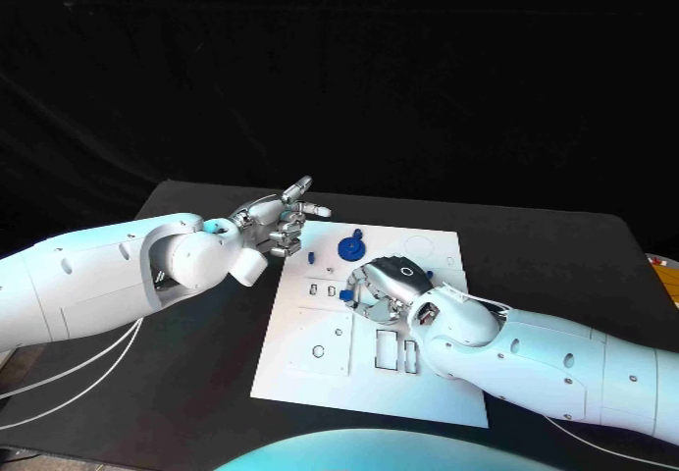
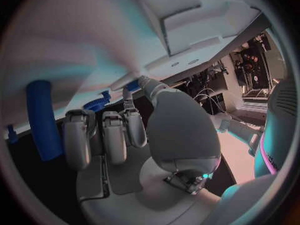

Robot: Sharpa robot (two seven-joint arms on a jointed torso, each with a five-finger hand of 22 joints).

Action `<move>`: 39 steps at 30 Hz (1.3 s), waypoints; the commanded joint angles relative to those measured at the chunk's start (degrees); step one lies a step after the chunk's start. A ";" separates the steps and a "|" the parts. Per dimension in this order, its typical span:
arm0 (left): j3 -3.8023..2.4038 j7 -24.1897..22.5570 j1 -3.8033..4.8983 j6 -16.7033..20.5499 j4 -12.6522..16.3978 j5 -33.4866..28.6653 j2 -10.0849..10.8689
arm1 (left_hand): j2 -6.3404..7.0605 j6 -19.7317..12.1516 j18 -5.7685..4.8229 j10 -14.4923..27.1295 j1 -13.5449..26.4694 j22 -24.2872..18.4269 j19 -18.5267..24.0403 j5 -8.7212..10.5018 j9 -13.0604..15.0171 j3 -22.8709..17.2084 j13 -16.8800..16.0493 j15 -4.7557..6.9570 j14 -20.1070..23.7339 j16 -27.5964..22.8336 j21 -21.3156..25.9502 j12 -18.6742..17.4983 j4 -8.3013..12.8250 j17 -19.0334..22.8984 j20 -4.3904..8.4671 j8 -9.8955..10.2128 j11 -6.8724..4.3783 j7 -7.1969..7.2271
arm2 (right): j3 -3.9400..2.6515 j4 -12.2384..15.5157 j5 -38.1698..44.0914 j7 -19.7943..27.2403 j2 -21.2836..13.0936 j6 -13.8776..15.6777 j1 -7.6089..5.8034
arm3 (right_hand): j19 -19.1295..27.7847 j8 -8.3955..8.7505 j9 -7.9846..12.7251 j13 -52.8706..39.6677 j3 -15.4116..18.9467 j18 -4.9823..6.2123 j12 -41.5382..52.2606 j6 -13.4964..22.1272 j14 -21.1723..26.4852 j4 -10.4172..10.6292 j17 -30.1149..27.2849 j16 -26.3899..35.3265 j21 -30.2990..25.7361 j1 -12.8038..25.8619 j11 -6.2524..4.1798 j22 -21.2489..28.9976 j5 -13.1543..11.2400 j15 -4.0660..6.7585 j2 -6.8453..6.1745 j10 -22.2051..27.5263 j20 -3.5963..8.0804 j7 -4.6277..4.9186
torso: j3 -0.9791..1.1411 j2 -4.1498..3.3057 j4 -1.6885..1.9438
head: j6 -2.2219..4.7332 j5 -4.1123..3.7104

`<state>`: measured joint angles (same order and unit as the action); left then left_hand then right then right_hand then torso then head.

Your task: Assemble the parts on the task board

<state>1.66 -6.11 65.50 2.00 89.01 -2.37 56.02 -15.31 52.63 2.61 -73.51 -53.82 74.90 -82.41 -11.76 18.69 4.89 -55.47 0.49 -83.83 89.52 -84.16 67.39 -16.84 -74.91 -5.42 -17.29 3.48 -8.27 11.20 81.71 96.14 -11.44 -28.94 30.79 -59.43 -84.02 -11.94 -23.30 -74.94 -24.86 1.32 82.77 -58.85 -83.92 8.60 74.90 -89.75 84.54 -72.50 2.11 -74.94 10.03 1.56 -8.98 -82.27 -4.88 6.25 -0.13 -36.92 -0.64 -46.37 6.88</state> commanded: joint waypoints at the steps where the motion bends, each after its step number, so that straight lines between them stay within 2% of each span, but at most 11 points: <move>1: -0.05 -0.21 0.06 -1.01 0.09 0.20 -0.09 | 0.01 0.14 0.04 -0.24 -0.79 3.93 -0.45 -0.04 0.17 0.51 0.01 -0.29 -5.93 0.16 -0.29 0.15 -0.01 -14.31 -0.13 0.33 0.01 0.13 | 0.04 -0.27 0.40 -1.09 -0.10 0.16 0.05 | -4.07 -0.91 -0.53 -6.52 -0.97 -0.23 0.19 -0.75 -6.04 -0.39 14.91 -0.16 0.33 -1.26 -0.56 -13.61 -0.82 0.57 1.23 -0.03 0.75 -0.45 | 0.00 -0.02 0.01 | 0.02 -0.05; 5: -0.05 -0.19 0.06 -1.02 0.08 0.22 -0.08 | 0.01 0.14 0.04 -0.24 -0.79 3.93 -0.45 -0.04 0.17 0.51 0.01 -0.29 -5.93 0.16 -0.29 0.15 -0.01 -14.31 -0.13 0.33 0.01 0.13 | 0.04 -0.25 0.07 -0.81 -0.18 1.02 0.05 | -3.96 -2.06 -1.13 -6.53 -2.82 -0.16 0.12 -1.30 -5.98 -1.16 14.66 -0.05 -0.02 -2.27 -1.09 -13.52 -2.14 1.04 2.20 -0.11 1.19 -1.04 | -0.01 0.00 0.00 | 0.01 -0.06; 11: -0.05 -0.15 0.06 -1.08 0.09 0.40 -0.05 | 0.00 0.14 0.05 -0.25 -0.85 3.90 -0.44 -0.04 0.20 0.52 0.02 -0.28 -5.93 0.16 -0.28 0.14 0.00 -14.32 -0.12 0.34 0.00 0.14 | 0.02 0.16 -0.02 -0.54 -0.47 2.36 0.05 | -3.92 -2.42 -1.35 -6.48 -3.40 -0.14 0.04 -1.29 -5.97 -1.38 14.62 -0.03 -0.14 -2.42 -1.20 -13.49 -2.53 1.15 2.42 -0.08 1.31 -1.15 | -0.02 0.00 0.05 | -0.07 -0.06; 16: -0.05 -0.16 0.06 -1.12 0.10 0.50 0.01 | 0.00 0.14 0.05 -0.24 -0.89 3.90 -0.44 -0.04 0.21 0.52 0.03 -0.28 -5.93 0.16 -0.27 0.13 0.01 -14.31 -0.12 0.35 0.00 0.14 | -0.15 1.47 -0.24 -0.31 -1.12 3.30 0.04 | -3.92 -2.89 -1.70 -6.32 -4.00 -0.14 -0.15 -0.97 -5.98 -1.44 14.65 -0.05 -0.17 -2.00 -1.21 -13.49 -1.39 1.22 2.11 0.04 1.44 -1.10 | -0.04 0.06 0.04 | -0.20 0.00; 20: -0.05 -0.19 0.06 -1.15 0.13 0.89 0.06 | 0.00 0.14 0.05 -0.24 -0.89 3.90 -0.44 -0.04 0.21 0.52 0.03 -0.28 -5.93 0.16 -0.27 0.13 0.01 -14.31 -0.12 0.35 0.00 0.14 | -0.37 2.81 -0.39 -0.39 -1.70 3.01 -0.13 | -3.93 -3.10 -1.88 -6.19 -4.27 -0.14 -0.29 -0.66 -5.97 -1.27 14.63 -0.03 -0.17 -1.45 -1.12 -13.50 -0.62 1.17 1.85 0.14 1.45 -0.97 | -0.09 0.10 0.03 | 0.02 0.05; 30: -0.04 -0.39 0.04 -0.74 0.13 4.86 0.11 | 0.36 0.03 0.13 0.05 -1.63 3.53 -0.21 -0.06 0.35 0.60 0.60 -0.27 -5.88 0.09 -0.08 -0.31 0.12 -14.16 -0.12 0.48 0.02 0.11 | -0.97 6.46 0.19 -1.98 -3.37 -0.94 -1.89 | -4.02 -3.27 -2.03 -6.00 -4.41 -0.20 -0.50 -0.18 -5.99 -0.84 14.70 -0.07 0.06 -0.52 -0.96 -13.56 -0.22 1.05 1.38 0.32 1.40 -0.78 | -0.14 0.24 -0.05 | 0.51 -0.14; 34: -0.03 -0.02 0.01 0.55 0.19 10.62 0.09 | 1.50 -1.78 0.44 1.94 -4.69 2.13 0.72 -0.20 0.21 0.52 3.07 -0.70 -5.56 -0.32 0.72 -2.32 0.17 -13.20 -0.38 1.76 0.56 -0.53 | -1.10 7.28 0.31 -2.39 -3.78 -3.04 -2.72 | -4.05 -3.35 -2.09 -5.96 -4.37 -0.21 -0.56 0.04 -6.01 -0.66 14.80 -0.11 0.13 -0.08 -0.88 -13.58 -0.21 0.98 0.99 0.37 1.35 -0.69 | -0.07 0.09 -0.01 | 0.74 -0.26; 35: -0.03 0.29 -0.01 0.83 0.21 12.42 0.08 | 1.96 -2.45 0.65 3.22 -5.91 1.21 1.33 -0.20 -0.02 0.47 4.89 -0.95 -5.33 -0.61 1.24 -3.71 0.15 -12.55 -0.59 2.30 0.85 -0.84 | -1.11 7.34 0.31 -2.47 -3.81 -3.41 -2.82 | -4.05 -3.37 -2.11 -5.97 -4.35 -0.22 -0.55 0.07 -6.01 -0.62 14.79 -0.11 0.14 0.02 -0.87 -13.59 -0.21 0.97 0.91 0.36 1.34 -0.68 | -0.08 0.10 -0.01 | 0.73 -0.29; 39: 0.02 1.93 -0.13 1.26 0.30 18.62 0.02 | 2.97 -2.94 1.00 4.99 -8.43 -0.30 2.36 -0.15 -0.64 0.55 7.39 -1.35 -4.93 -1.10 2.15 -5.63 0.17 -11.47 -1.00 3.05 1.25 -1.25 | -1.16 7.41 0.28 -2.93 -3.80 -4.82 -3.15 | -4.08 -3.48 -2.18 -5.98 -4.24 -0.23 -0.55 0.15 -6.01 -0.36 14.80 -0.11 0.20 0.51 -0.81 -13.61 -0.20 0.92 0.57 0.36 1.30 -0.63 | -0.06 0.04 0.06 | 0.73 -0.36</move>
<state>1.69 -5.56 65.41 2.49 89.11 8.27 56.13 -12.49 49.87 2.61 -68.78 -61.78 74.73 -80.44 -11.76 18.13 5.29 -48.38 -0.44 -84.13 88.69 -82.16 62.00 -16.75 -74.90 -6.56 -14.43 4.72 -9.61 10.05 89.01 95.81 -13.25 -32.76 29.35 -62.55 -84.00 -13.09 -23.56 -74.92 -28.63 1.29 82.55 -58.73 -83.92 7.55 74.95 -89.75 84.53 -72.65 1.19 -74.92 9.43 2.37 -8.01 -82.37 -3.89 5.72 -0.24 -36.79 -0.65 -45.63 6.56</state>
